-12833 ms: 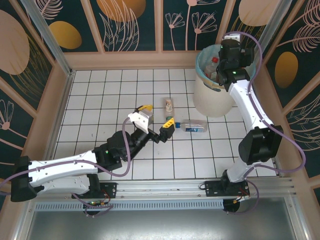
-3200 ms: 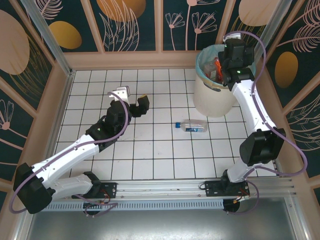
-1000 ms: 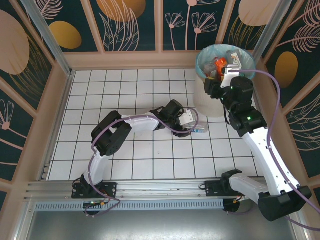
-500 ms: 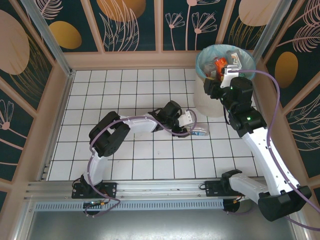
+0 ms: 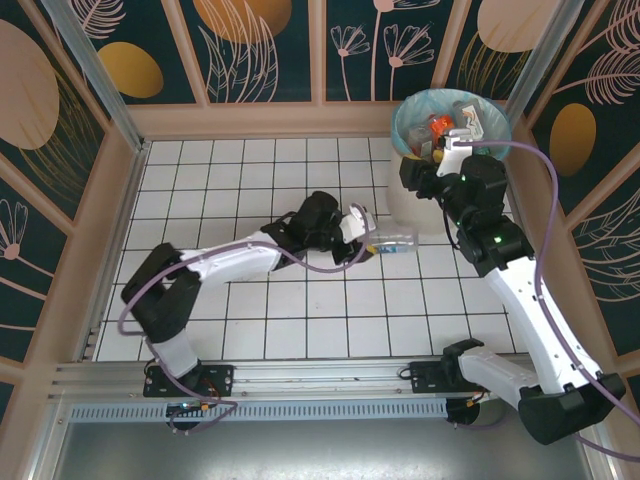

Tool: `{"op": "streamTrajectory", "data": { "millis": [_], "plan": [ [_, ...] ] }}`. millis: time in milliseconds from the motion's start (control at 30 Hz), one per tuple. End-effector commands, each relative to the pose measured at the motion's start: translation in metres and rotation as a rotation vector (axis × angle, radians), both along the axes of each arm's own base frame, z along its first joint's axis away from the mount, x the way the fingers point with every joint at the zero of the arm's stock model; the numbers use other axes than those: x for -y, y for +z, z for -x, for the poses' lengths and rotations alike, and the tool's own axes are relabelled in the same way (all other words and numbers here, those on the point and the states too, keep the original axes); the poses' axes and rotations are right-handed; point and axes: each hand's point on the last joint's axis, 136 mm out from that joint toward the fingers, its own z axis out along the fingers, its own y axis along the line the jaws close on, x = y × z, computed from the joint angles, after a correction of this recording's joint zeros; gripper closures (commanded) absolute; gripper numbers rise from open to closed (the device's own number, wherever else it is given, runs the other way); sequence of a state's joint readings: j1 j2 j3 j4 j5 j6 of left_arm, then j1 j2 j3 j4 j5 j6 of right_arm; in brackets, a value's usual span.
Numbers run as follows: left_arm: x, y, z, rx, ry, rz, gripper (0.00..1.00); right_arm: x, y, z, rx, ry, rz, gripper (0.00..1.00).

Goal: Put the plastic bottles in the bin

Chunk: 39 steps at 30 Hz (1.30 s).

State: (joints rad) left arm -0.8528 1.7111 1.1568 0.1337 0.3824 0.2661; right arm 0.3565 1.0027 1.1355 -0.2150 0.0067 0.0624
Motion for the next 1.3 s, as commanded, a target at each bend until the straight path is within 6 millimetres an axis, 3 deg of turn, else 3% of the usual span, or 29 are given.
{"op": "streamTrajectory", "data": {
  "millis": [0, 233, 400, 700, 1033, 1267],
  "plan": [
    [-0.006, 0.064, 0.01, -0.01, 0.015, 0.2, 0.61, -0.019, 0.049, 0.024, 0.183, 0.133, -0.095, 0.34],
    [-0.035, 0.151, 0.019, 0.074, 0.083, 0.354, 0.61, -0.041, 0.082, 0.07, 0.408, 0.358, -0.165, 0.28],
    [-0.048, 0.203, 0.018, 0.108, 0.128, 0.459, 0.86, -0.049, 0.103, 0.106, 0.58, 0.489, -0.192, 0.23],
    [-0.053, 0.238, 0.027, 0.106, 0.107, 0.566, 1.0, -0.054, 0.113, 0.144, 0.736, 0.609, -0.149, 0.2],
    [-0.066, 0.27, 0.06, 0.133, -0.01, 0.673, 1.0, -0.057, 0.107, 0.183, 0.944, 0.718, -0.104, 0.21],
    [-0.078, 0.29, 0.084, 0.157, -0.085, 0.744, 1.0, -0.062, 0.112, 0.187, 0.919, 0.764, -0.077, 0.19]
  ]
}}
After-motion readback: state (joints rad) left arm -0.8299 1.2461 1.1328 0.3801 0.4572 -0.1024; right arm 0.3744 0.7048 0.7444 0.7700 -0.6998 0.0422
